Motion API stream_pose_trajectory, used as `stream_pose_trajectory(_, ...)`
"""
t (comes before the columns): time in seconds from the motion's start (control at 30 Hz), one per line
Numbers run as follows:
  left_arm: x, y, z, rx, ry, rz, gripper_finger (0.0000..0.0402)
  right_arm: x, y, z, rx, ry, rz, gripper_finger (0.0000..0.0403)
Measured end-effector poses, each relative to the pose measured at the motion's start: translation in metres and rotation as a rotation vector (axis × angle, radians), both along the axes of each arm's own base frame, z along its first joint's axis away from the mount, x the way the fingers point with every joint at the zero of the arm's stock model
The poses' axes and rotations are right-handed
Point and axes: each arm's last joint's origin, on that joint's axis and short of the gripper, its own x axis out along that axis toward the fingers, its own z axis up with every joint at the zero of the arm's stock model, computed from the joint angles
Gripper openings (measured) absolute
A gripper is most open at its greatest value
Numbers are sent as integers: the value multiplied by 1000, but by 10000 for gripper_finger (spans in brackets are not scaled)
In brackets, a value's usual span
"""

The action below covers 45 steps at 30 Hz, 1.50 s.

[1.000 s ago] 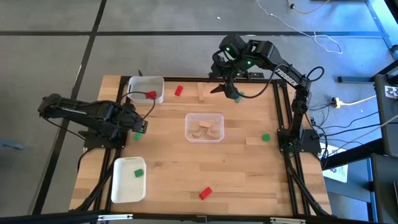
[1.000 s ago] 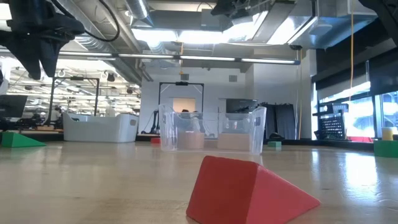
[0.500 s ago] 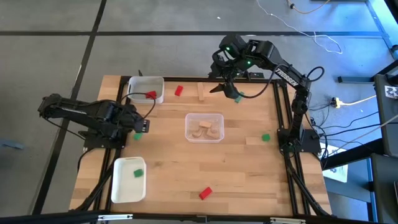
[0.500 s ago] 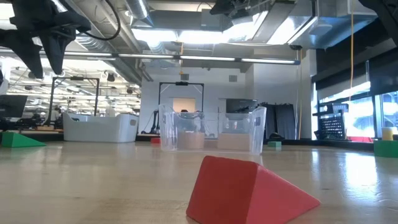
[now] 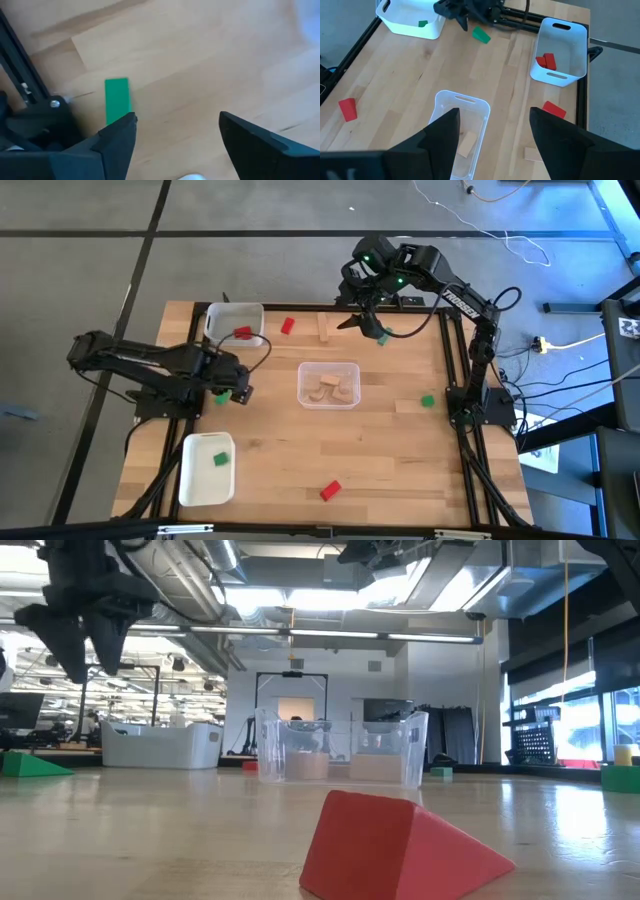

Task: Sort & place blocks by color
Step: Put the green block into the white bin

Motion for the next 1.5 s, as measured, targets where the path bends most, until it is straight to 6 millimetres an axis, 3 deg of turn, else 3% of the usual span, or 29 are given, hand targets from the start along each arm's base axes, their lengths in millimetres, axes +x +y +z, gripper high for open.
stream_pose_trajectory(0.17,11,8,-13,-35,112,-88,274,0,0,0,0,0,0,239)
stream_pose_trajectory(0.77,36,32,-71,-134,455,-88,274,0,0,0,-2,-5,0,239)
stream_pose_trajectory(1.1,35,36,-100,-180,707,-69,274,1,0,0,-2,-5,0,239)
stream_pose_trajectory(1.3,33,35,-119,-212,700,-91,274,1,0,0,-3,-6,0,239)
stream_pose_trajectory(1.5,30,35,-123,-209,691,-93,274,1,0,0,-3,-7,0,239)
